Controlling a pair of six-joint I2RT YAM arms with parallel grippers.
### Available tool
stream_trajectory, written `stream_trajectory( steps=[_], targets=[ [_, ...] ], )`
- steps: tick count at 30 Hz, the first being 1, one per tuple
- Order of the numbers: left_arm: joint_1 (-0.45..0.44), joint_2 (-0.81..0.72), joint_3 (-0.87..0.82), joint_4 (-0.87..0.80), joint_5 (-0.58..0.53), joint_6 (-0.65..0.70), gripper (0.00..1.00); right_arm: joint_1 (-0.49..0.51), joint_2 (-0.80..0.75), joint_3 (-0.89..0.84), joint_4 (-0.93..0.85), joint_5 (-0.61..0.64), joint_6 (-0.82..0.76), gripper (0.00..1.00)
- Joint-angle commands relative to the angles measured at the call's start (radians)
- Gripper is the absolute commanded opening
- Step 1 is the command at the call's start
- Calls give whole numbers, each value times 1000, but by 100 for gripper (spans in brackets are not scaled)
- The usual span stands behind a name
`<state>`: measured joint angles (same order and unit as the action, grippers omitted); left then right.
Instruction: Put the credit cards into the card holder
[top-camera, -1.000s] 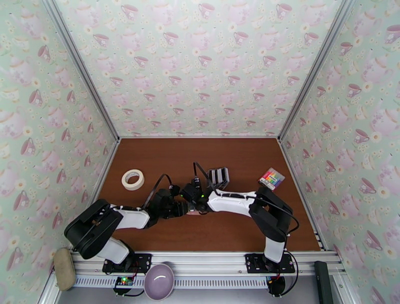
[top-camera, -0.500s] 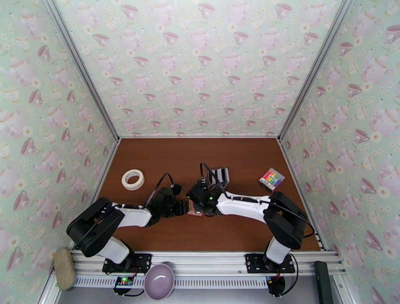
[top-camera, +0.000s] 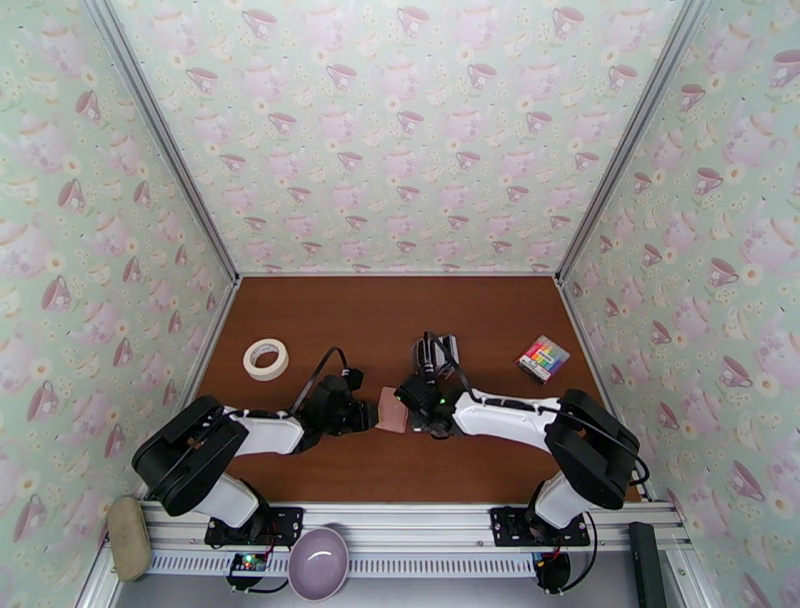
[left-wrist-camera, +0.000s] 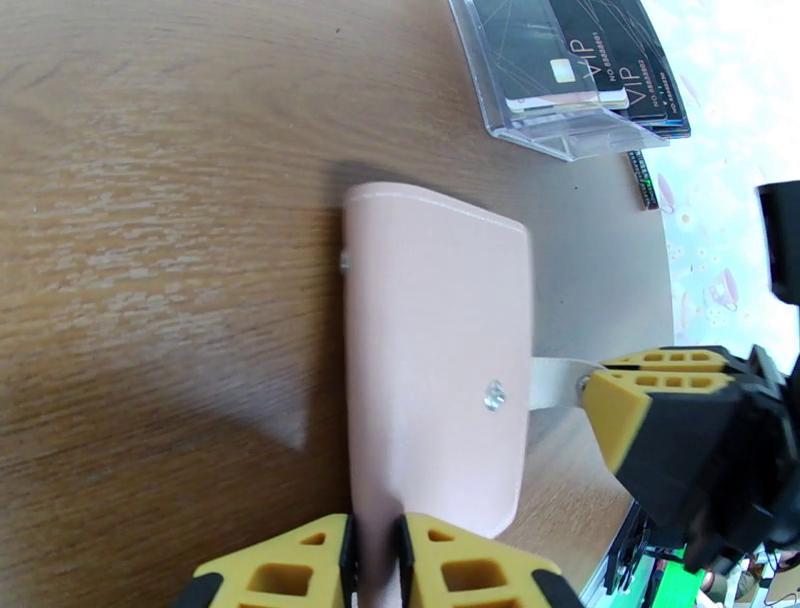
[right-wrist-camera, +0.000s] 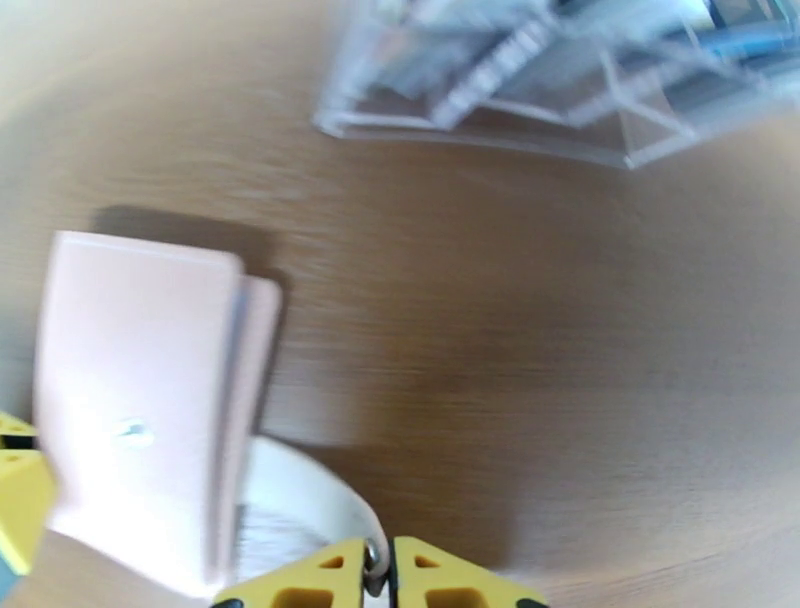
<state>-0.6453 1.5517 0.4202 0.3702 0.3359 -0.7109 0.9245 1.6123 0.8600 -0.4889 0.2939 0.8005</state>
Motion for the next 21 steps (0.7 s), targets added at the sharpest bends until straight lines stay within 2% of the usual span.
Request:
stream_trajectory(
  steps=[1,6,11,21],
  targets=[
    [-11,60,-36,-192,-78,-9,20,-20,-7,-22,22,-13,5,15],
    [-15,56,-37,-189,-78,-16,20,-26,14,-15,26,-13,-4,18],
    [-19,59,-37,-188,-78,-17,21,-30,39,0,5,-1,-15,32],
    [-20,61,-33,-185,-77,-20,21,-44,35,14,-31,46,-39,36]
  ],
)
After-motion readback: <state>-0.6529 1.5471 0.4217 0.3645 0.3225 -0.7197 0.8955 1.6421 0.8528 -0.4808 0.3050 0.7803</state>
